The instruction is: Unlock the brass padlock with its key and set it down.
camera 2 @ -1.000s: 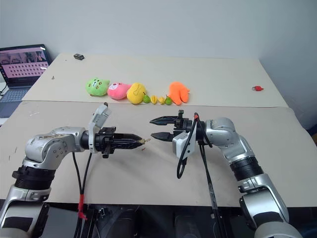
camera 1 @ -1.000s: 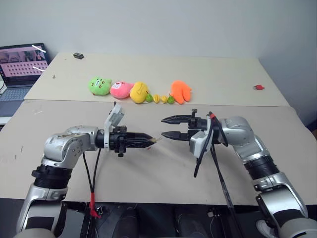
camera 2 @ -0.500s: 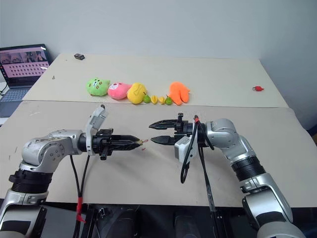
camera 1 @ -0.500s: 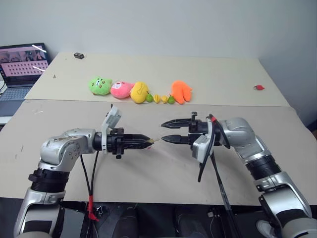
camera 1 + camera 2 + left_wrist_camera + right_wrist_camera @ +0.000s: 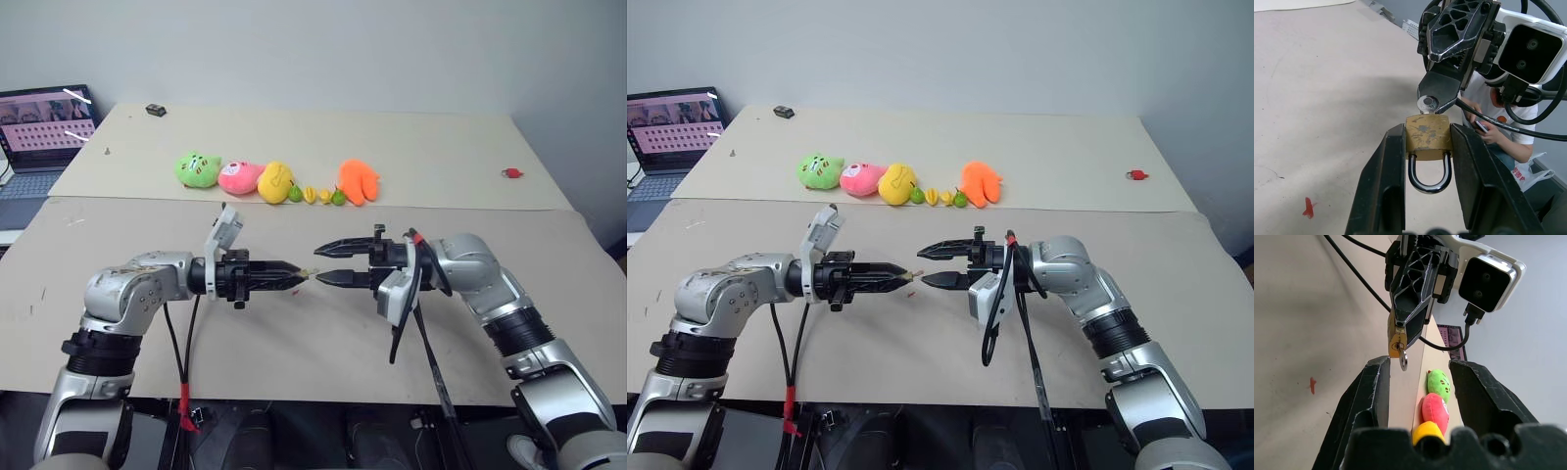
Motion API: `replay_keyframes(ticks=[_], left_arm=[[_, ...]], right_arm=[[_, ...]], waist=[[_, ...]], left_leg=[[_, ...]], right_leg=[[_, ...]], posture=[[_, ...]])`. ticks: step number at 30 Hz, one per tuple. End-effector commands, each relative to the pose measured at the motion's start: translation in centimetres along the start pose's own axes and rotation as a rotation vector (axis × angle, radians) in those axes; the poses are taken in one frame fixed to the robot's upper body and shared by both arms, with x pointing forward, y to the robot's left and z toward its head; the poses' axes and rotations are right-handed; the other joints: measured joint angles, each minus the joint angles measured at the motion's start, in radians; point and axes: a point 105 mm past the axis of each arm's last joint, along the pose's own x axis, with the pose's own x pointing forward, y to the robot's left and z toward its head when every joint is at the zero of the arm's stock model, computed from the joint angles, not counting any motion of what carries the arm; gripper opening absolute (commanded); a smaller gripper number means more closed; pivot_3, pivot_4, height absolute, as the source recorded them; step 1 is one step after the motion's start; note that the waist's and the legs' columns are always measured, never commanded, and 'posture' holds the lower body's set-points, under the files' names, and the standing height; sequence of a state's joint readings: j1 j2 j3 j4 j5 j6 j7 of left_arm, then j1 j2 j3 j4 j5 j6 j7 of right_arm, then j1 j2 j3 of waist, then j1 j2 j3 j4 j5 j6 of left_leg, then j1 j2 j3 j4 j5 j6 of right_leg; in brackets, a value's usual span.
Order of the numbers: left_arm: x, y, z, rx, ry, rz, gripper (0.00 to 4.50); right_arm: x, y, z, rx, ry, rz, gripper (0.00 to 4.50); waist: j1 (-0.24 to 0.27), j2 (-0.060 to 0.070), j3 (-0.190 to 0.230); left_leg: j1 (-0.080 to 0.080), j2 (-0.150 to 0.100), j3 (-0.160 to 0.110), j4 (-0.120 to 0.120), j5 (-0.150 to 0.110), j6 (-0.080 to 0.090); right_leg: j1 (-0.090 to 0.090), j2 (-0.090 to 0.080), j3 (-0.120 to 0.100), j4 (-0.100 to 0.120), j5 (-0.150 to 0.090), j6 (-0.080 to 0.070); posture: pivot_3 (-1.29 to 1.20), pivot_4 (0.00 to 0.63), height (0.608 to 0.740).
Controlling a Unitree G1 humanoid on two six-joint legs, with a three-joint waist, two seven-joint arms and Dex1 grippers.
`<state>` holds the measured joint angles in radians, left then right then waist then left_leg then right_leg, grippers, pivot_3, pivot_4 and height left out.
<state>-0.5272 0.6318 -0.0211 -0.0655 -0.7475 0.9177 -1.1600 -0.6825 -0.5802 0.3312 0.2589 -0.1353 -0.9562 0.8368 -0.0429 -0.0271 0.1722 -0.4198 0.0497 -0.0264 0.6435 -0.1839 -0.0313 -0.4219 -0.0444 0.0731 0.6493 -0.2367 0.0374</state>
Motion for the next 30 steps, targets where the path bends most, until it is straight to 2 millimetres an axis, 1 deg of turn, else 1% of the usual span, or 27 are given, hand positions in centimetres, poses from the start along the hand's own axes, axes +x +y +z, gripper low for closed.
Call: replay_keyframes(ticks=[1,5,6,11,18,21,24,28,30], left_arm=[[0.1,-0.4,0.9,0.033,-0.019,-0.020,0.83],[0.2,-0.5,0.9,0.031,-0.019,-0.022,0.83],[0.2,-0.5,0.9,0.030,-0.019,-0.023,0.83],[0.3,-0.5,0.8,0.026,-0.011,-0.031,0.83],[0.5,-0.6,0.9,0.025,-0.008,-0.038,0.83],[0.4,-0.6,0.8,0.028,0.001,-0.036,0.83],[0.3,-0.5,0.5,0.040,0.013,-0.031,0.83],[0.5,-0.9,-0.8,0.166,0.071,-0.038,0.83],[0.7,-1.1,-1.3,0.200,0.083,-0.048,0.83]], right_arm=[[-0.2,-1.5,0.4,-0.035,-0.013,-0.049,1.59],[-0.1,-1.5,0.4,-0.033,-0.016,-0.047,0.24],[0.0,-1.6,0.4,-0.035,-0.017,-0.048,0.04],[0.2,-1.7,0.5,-0.031,-0.023,-0.050,0.04],[0.3,-1.2,0.6,-0.031,-0.028,-0.035,0.04],[0.8,-0.3,1.1,-0.003,-0.055,-0.005,0.04],[1.2,0.6,1.3,0.090,-0.063,0.034,0.04],[1.0,1.9,-0.1,0.420,0.000,0.105,0.04],[0.8,2.4,-1.3,0.580,0.060,0.117,0.04]], waist=[[0.000,0.000,0.000],[0.000,0.000,0.000],[0.000,0.000,0.000],[0.000,0.000,0.000],[0.000,0.000,0.000],[0.000,0.000,0.000],[0.000,0.000,0.000],[0.000,0.000,0.000],[0.000,0.000,0.000]], left_leg=[[0.000,0.000,0.000,0.000,0.000,0.000],[0.000,0.000,0.000,0.000,0.000,0.000],[0.000,0.000,0.000,0.000,0.000,0.000],[0.000,0.000,0.000,0.000,0.000,0.000],[0.000,0.000,0.000,0.000,0.000,0.000],[0.000,0.000,0.000,0.000,0.000,0.000],[0.000,0.000,0.000,0.000,0.000,0.000],[0.000,0.000,0.000,0.000,0.000,0.000],[0.000,0.000,0.000,0.000,0.000,0.000]], right_leg=[[0.000,0.000,0.000,0.000,0.000,0.000],[0.000,0.000,0.000,0.000,0.000,0.000],[0.000,0.000,0.000,0.000,0.000,0.000],[0.000,0.000,0.000,0.000,0.000,0.000],[0.000,0.000,0.000,0.000,0.000,0.000],[0.000,0.000,0.000,0.000,0.000,0.000],[0.000,0.000,0.000,0.000,0.000,0.000],[0.000,0.000,0.000,0.000,0.000,-0.001],[0.000,0.000,0.000,0.000,0.001,-0.001]], posture=[[0.00,0.150,0.717],[0.00,0.150,0.717],[0.00,0.150,0.717],[0.00,0.150,0.717],[0.00,0.150,0.717],[0.00,0.150,0.717],[0.00,0.150,0.717],[0.00,0.150,0.717],[0.00,0.150,0.717]])
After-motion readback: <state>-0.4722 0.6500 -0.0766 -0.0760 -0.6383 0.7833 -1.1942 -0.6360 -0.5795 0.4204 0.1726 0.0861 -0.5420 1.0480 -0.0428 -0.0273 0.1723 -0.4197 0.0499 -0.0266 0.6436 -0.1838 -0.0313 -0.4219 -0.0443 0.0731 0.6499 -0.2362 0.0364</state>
